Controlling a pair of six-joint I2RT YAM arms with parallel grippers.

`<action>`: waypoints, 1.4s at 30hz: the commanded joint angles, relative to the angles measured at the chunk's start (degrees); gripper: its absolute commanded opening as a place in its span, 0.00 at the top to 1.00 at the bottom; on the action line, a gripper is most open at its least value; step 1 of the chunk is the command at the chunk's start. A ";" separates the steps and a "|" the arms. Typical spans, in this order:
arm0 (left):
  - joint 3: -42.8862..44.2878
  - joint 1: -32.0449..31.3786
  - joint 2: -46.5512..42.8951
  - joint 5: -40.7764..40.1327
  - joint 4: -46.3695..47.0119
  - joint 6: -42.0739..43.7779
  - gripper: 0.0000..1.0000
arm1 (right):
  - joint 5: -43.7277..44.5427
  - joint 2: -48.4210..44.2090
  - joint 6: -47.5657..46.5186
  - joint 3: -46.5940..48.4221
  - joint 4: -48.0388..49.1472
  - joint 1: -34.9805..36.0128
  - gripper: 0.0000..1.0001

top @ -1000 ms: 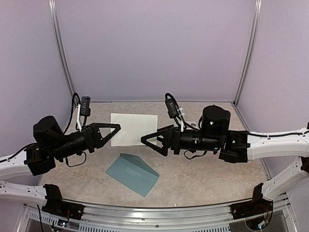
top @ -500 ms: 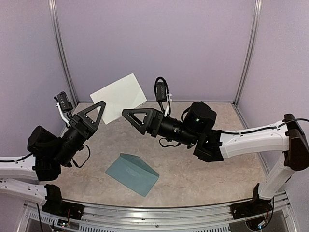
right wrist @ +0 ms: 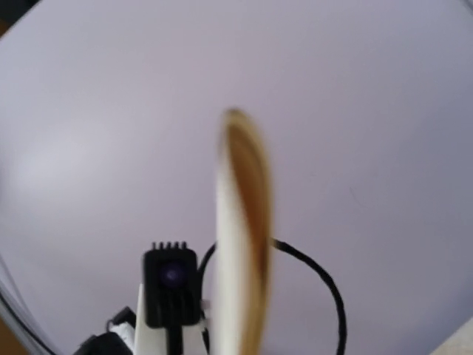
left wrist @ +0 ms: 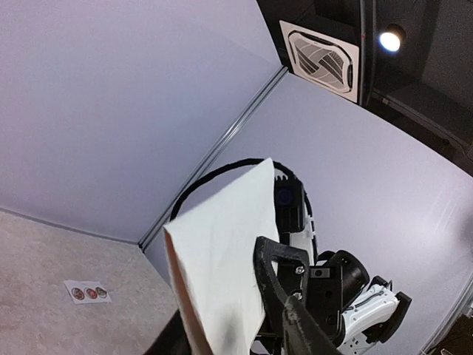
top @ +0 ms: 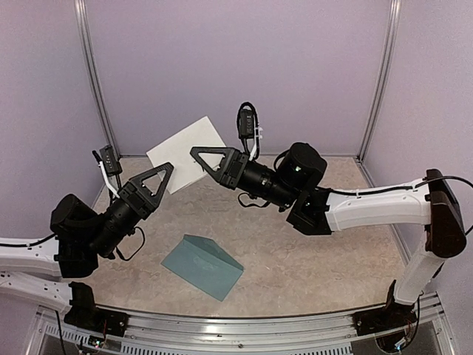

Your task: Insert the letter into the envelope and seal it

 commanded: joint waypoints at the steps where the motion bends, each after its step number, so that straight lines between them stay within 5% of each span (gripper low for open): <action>1: 2.20 0.27 -1.01 -2.15 -20.44 -5.49 0.38 | 3.08 -6.17 -5.36 -3.00 -7.87 -2.09 1.00; 5: 2.78 3.89 -1.21 1.15 -38.24 -13.92 0.19 | 0.85 -9.13 -9.68 -2.45 -27.38 -6.29 1.00; 13: -4.51 11.45 1.68 12.45 -47.94 -23.93 0.12 | -10.11 -4.40 -22.46 4.29 -62.98 -9.15 1.00; 22: -8.19 14.50 10.05 17.55 -40.61 -21.72 0.10 | -13.11 4.59 -32.77 12.44 -80.33 -6.02 1.00; 42: -11.46 16.82 19.54 17.79 -36.58 -15.60 0.07 | 0.31 19.90 -38.98 29.74 -95.53 -5.26 1.00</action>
